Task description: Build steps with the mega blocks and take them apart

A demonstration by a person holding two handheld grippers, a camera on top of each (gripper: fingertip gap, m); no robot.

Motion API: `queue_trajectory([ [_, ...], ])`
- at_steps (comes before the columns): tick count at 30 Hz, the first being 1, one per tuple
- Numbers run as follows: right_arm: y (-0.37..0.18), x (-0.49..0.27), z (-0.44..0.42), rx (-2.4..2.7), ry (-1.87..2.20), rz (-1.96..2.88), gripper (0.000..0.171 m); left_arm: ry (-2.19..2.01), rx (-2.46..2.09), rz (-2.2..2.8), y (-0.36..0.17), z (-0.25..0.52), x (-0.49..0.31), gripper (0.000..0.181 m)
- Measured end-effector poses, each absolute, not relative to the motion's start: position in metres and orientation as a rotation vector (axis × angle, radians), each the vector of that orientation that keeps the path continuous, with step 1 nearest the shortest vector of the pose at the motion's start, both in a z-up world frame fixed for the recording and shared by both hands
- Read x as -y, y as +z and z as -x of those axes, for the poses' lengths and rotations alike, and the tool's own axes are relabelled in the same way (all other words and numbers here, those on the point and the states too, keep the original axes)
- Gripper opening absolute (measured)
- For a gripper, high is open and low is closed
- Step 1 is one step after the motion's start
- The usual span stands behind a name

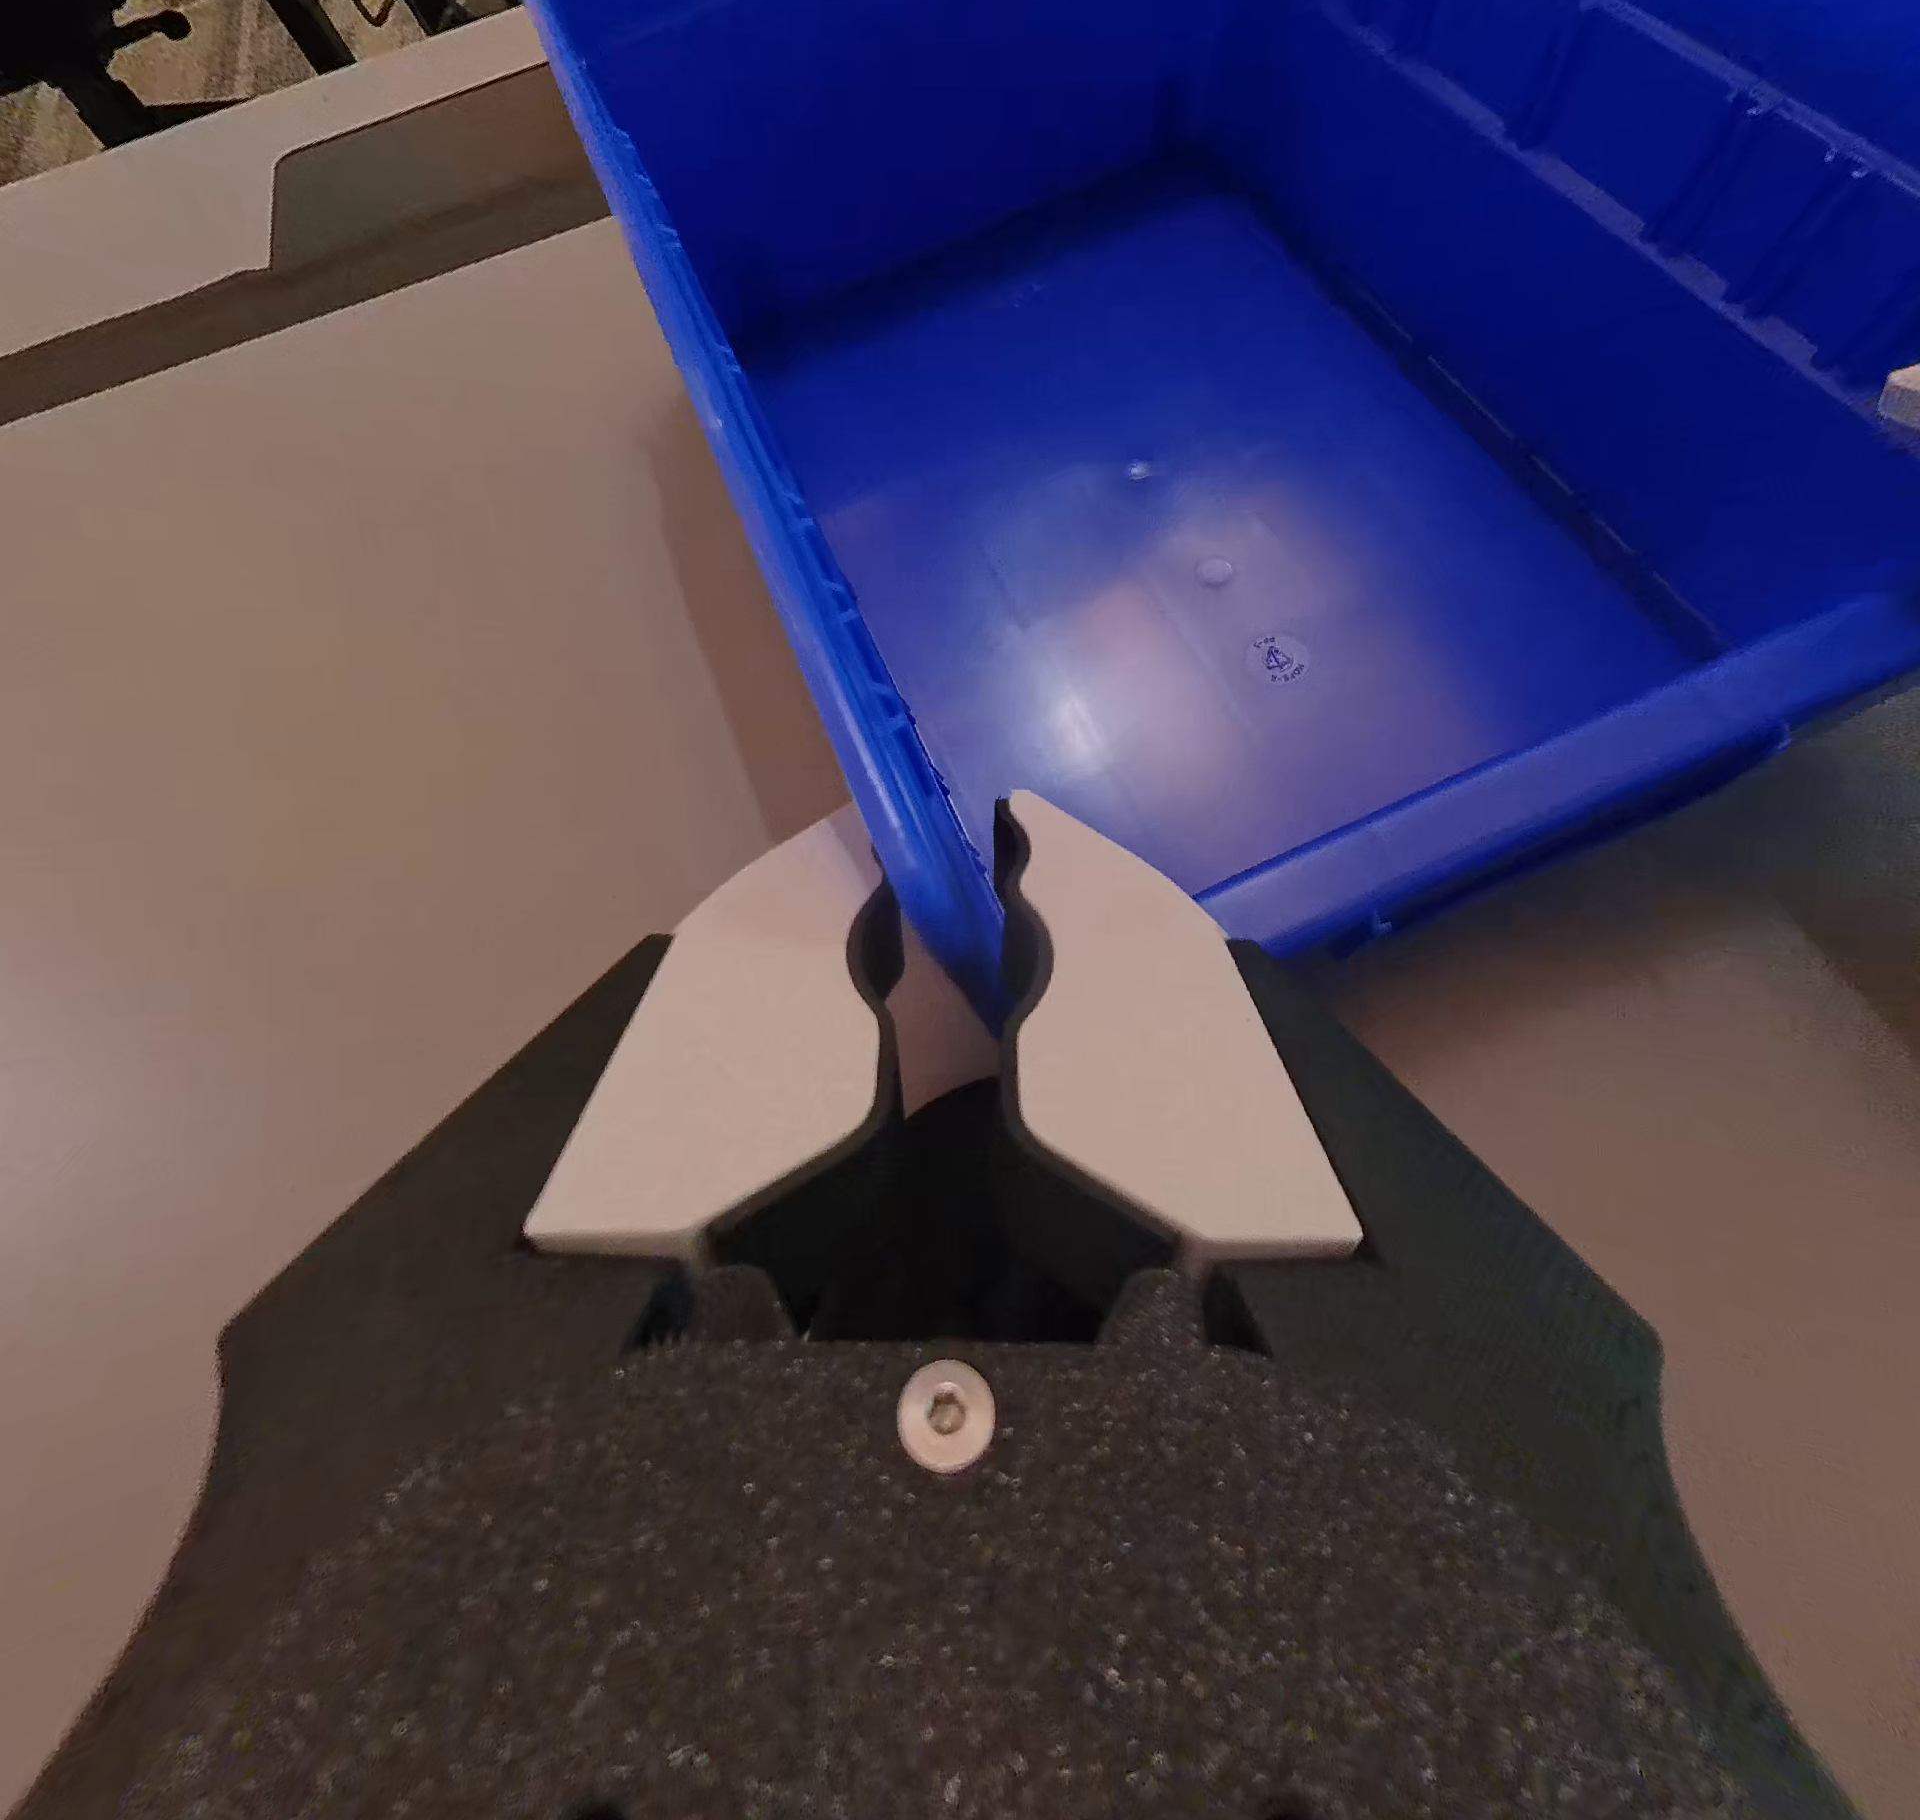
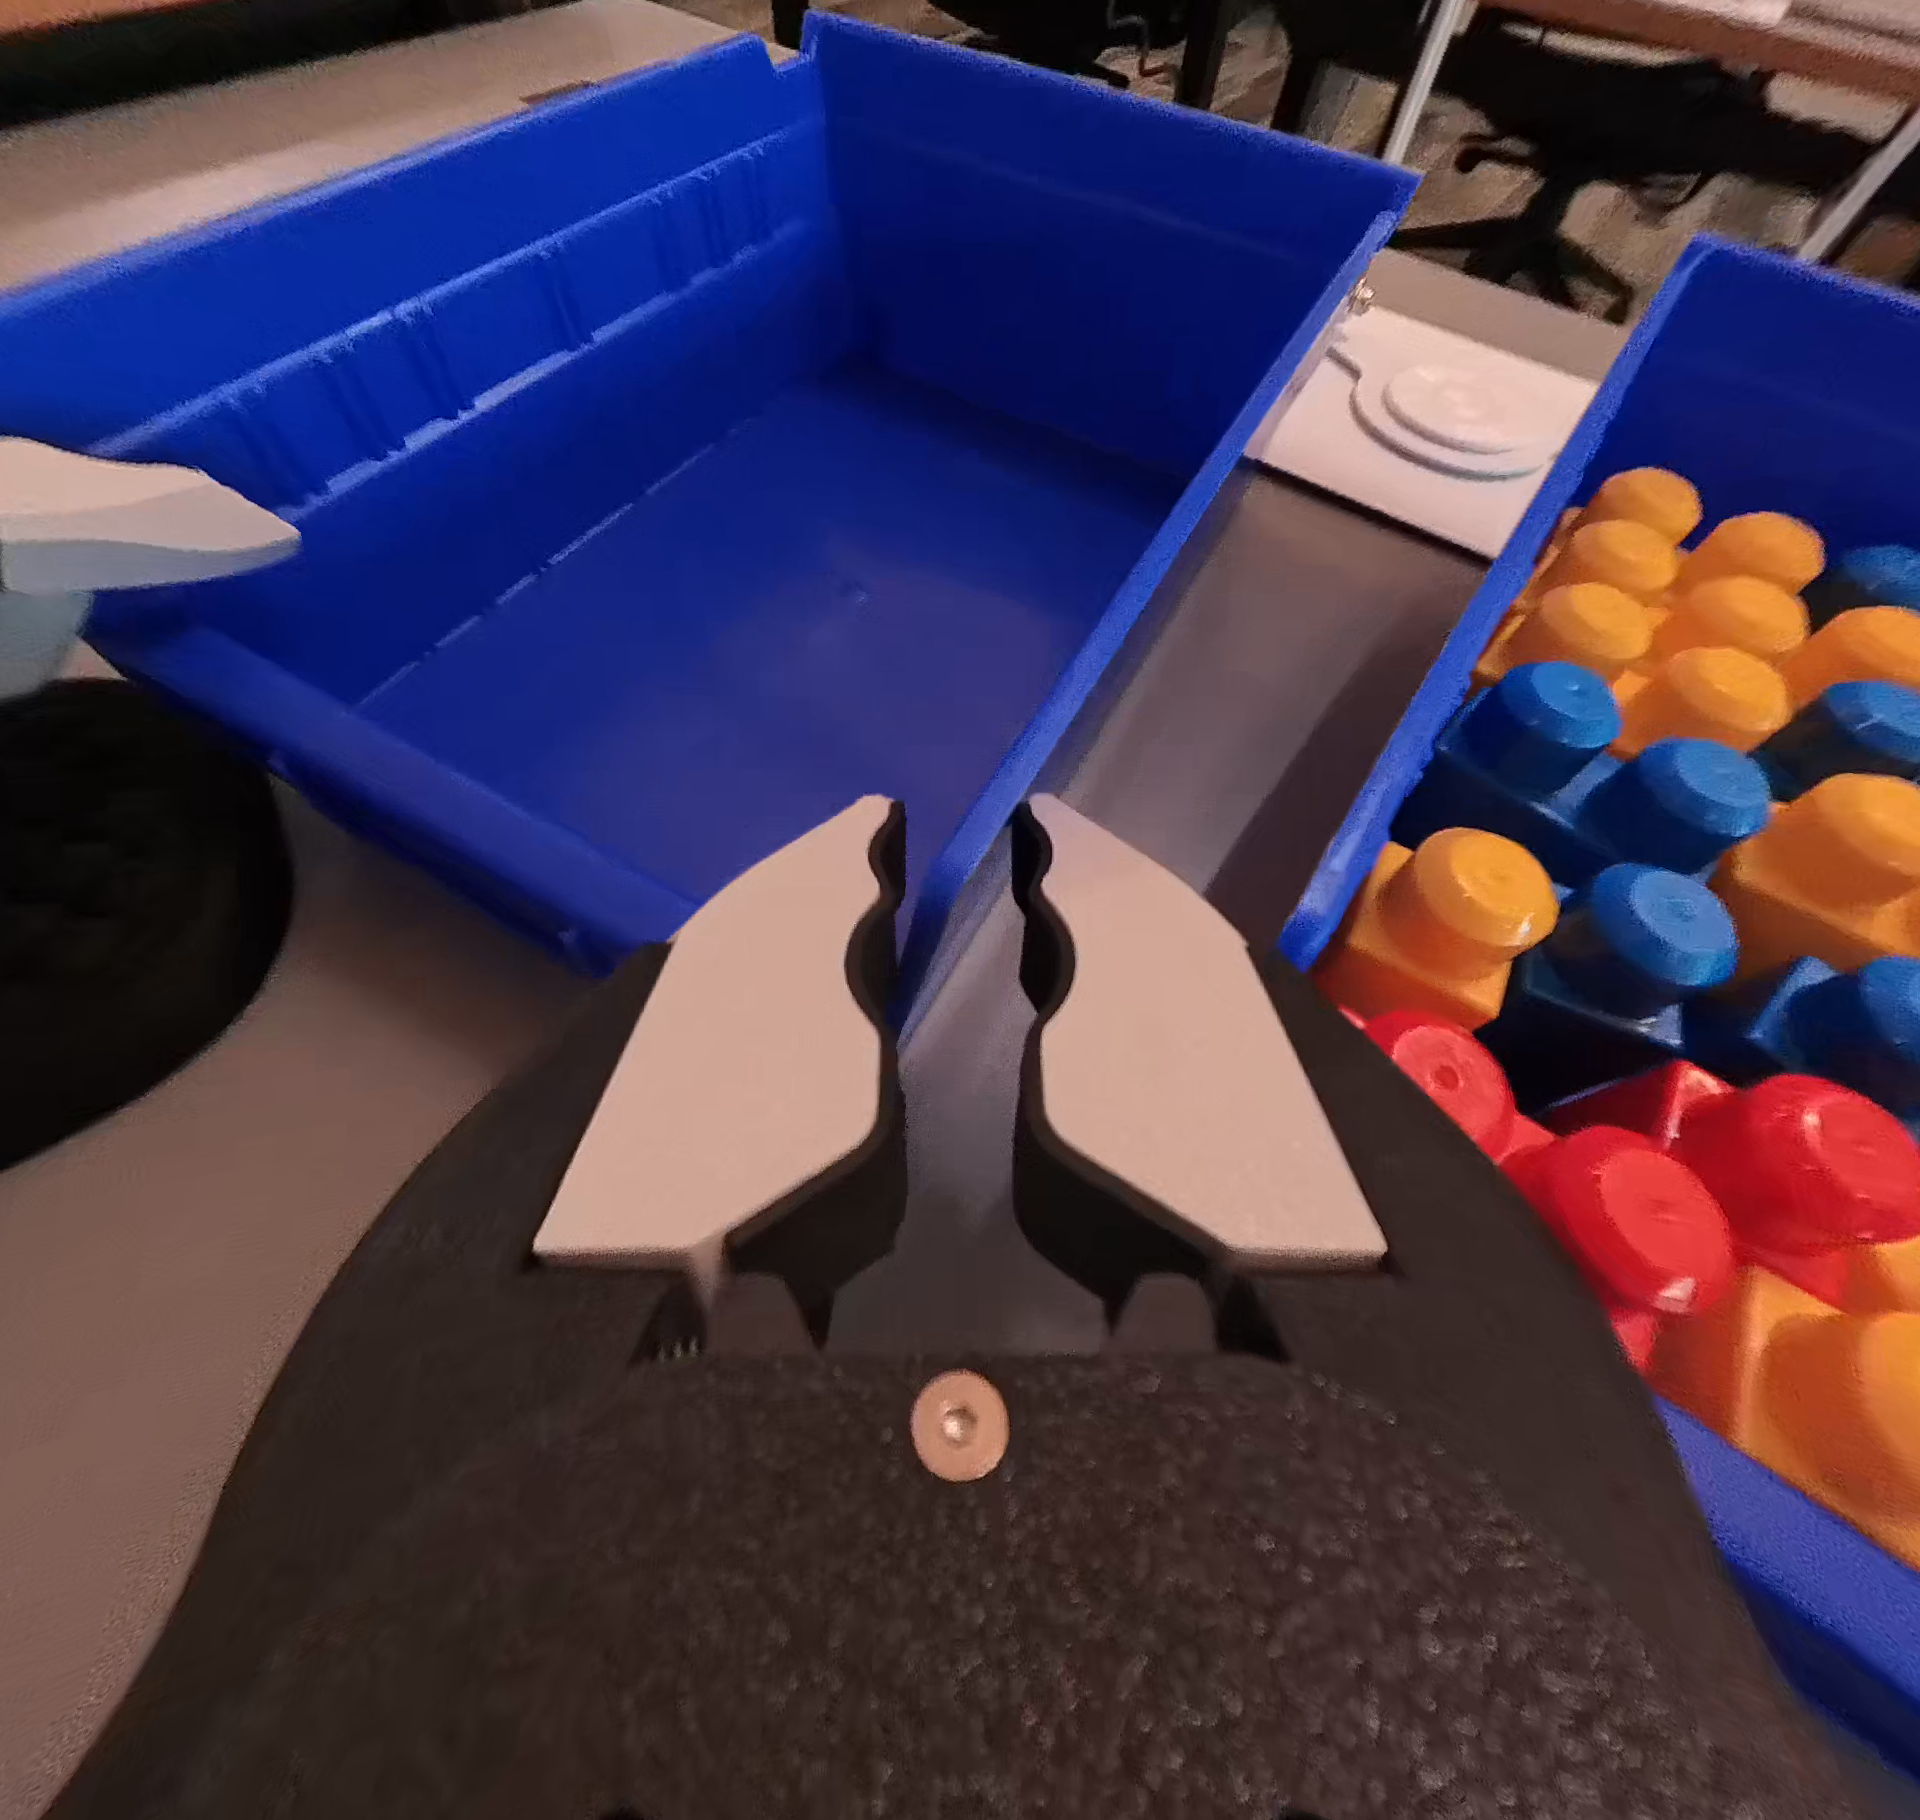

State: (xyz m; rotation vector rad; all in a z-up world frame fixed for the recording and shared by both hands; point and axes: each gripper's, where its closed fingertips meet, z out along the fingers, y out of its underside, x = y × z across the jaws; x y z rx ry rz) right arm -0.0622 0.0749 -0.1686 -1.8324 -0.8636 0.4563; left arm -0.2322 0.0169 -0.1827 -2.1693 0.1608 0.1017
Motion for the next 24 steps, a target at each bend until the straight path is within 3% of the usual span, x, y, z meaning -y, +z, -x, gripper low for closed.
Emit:
queue_trajectory([
  [12,-0.129,-0.063,0.055,0.871,0.409,1.614,0.012,0.135,-0.179,2.056,-0.150,0.228,-0.010,0.014],
  [24,0.009,-0.063,-0.041,0.676,0.285,1.395,0.009,0.133,-0.329,1.698,-0.013,0.135,-0.023,0.017],
])
